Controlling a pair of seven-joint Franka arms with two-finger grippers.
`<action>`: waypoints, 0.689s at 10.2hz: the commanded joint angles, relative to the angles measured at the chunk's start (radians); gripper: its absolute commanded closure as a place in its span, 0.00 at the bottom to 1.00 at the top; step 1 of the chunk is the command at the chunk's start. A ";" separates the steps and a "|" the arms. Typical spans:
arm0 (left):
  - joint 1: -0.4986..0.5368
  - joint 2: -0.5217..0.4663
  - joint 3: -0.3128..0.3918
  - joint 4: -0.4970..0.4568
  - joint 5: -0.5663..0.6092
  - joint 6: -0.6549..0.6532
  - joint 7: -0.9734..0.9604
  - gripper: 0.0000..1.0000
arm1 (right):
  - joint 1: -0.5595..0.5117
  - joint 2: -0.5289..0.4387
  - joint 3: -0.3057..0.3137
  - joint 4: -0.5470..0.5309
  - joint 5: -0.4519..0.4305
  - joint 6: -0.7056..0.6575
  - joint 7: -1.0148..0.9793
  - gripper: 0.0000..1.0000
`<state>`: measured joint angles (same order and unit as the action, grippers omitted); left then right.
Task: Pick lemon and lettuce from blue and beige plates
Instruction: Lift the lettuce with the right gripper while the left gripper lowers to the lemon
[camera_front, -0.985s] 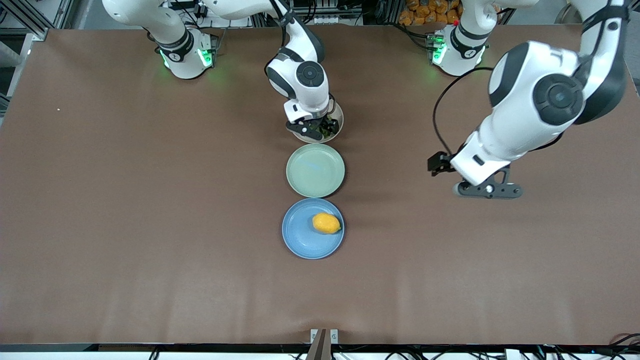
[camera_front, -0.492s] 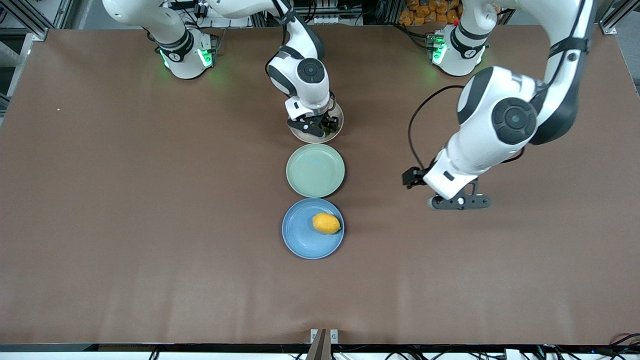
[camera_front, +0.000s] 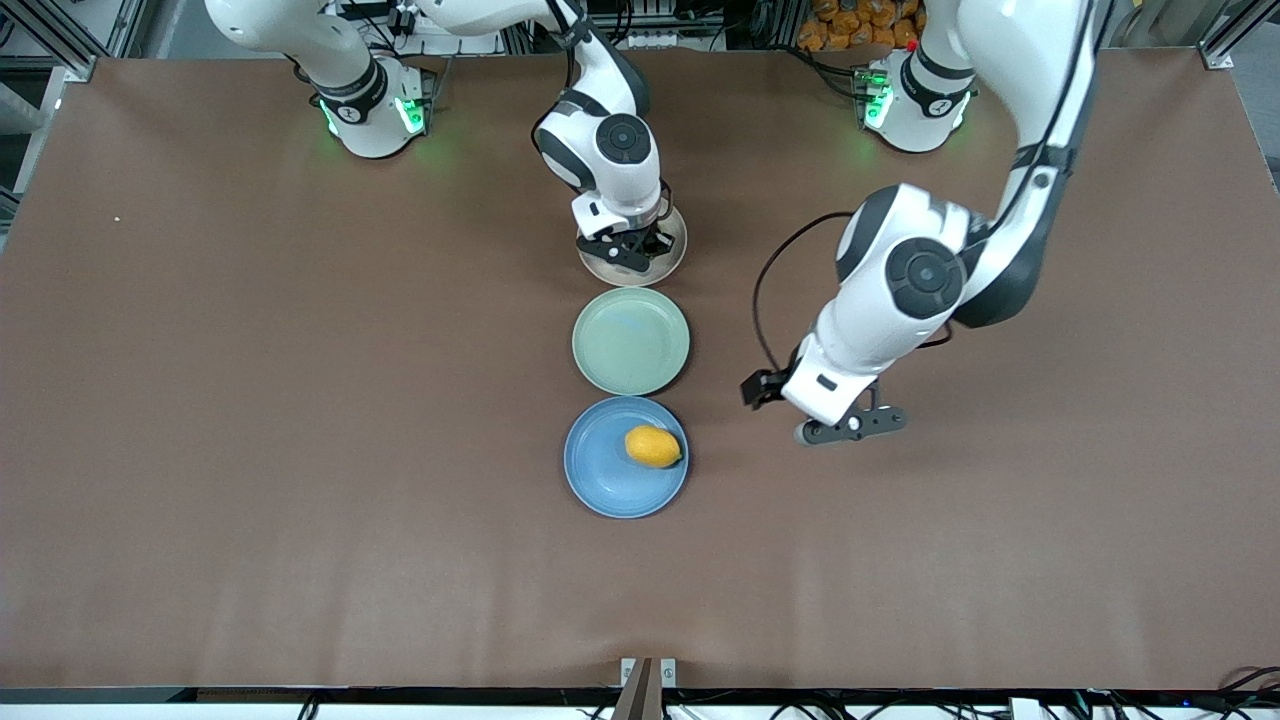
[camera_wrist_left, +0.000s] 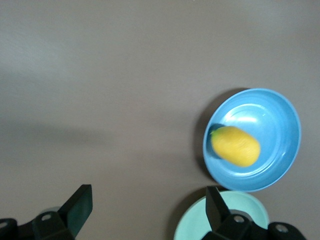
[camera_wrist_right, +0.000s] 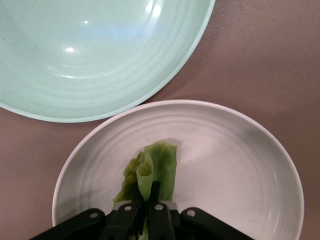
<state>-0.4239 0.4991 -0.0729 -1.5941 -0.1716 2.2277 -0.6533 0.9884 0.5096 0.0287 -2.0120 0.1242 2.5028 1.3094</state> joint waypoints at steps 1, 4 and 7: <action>-0.024 0.051 0.009 0.016 -0.063 0.088 -0.045 0.00 | 0.001 -0.034 -0.006 -0.005 0.008 -0.004 0.005 0.95; -0.093 0.142 0.009 0.043 -0.068 0.244 -0.172 0.00 | -0.052 -0.081 -0.006 0.007 0.008 -0.039 -0.019 1.00; -0.140 0.235 0.007 0.055 -0.081 0.412 -0.253 0.01 | -0.126 -0.101 -0.004 0.045 0.009 -0.096 -0.117 1.00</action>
<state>-0.5411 0.6779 -0.0746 -1.5782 -0.2191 2.5794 -0.8750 0.8974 0.4345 0.0160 -1.9714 0.1241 2.4450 1.2433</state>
